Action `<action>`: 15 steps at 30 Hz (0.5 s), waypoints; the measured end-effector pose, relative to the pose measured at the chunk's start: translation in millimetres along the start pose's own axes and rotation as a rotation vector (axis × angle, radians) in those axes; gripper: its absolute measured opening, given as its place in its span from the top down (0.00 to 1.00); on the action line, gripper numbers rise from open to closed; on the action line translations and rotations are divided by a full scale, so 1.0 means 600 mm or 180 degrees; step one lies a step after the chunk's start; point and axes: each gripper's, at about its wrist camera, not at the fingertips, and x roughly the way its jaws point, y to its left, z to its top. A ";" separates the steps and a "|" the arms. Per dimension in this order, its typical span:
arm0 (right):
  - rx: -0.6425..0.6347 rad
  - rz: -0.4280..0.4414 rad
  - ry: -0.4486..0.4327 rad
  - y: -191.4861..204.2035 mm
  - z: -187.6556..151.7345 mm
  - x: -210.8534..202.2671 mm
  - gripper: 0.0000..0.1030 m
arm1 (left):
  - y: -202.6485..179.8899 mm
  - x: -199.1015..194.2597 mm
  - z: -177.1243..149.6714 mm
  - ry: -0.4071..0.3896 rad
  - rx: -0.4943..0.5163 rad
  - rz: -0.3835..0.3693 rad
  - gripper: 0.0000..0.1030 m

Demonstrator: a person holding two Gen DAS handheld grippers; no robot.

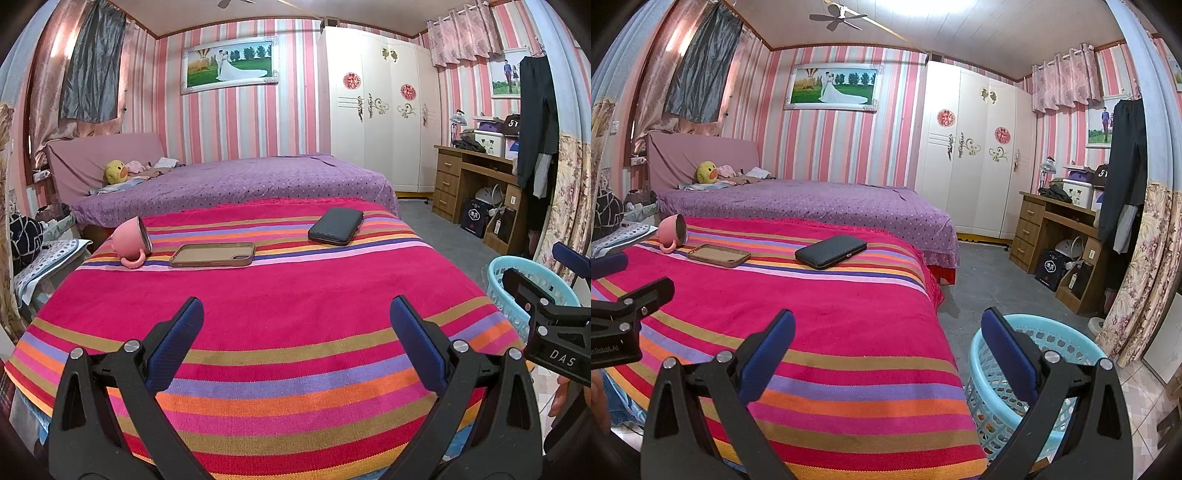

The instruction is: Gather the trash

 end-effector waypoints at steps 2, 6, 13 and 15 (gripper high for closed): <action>-0.0001 0.0004 0.0002 0.002 0.000 0.000 0.05 | 0.001 0.000 0.001 -0.0002 0.0003 0.0001 0.05; -0.0008 0.0002 0.0005 0.000 -0.001 0.000 0.05 | 0.001 -0.001 0.001 -0.0013 -0.0007 0.0006 0.05; -0.0005 -0.0002 0.0007 0.001 -0.002 -0.001 0.05 | 0.001 -0.001 0.001 -0.0019 -0.0022 0.0007 0.05; -0.0005 -0.0002 0.0004 0.001 -0.002 -0.001 0.05 | 0.001 -0.001 0.001 -0.0016 -0.0022 0.0008 0.05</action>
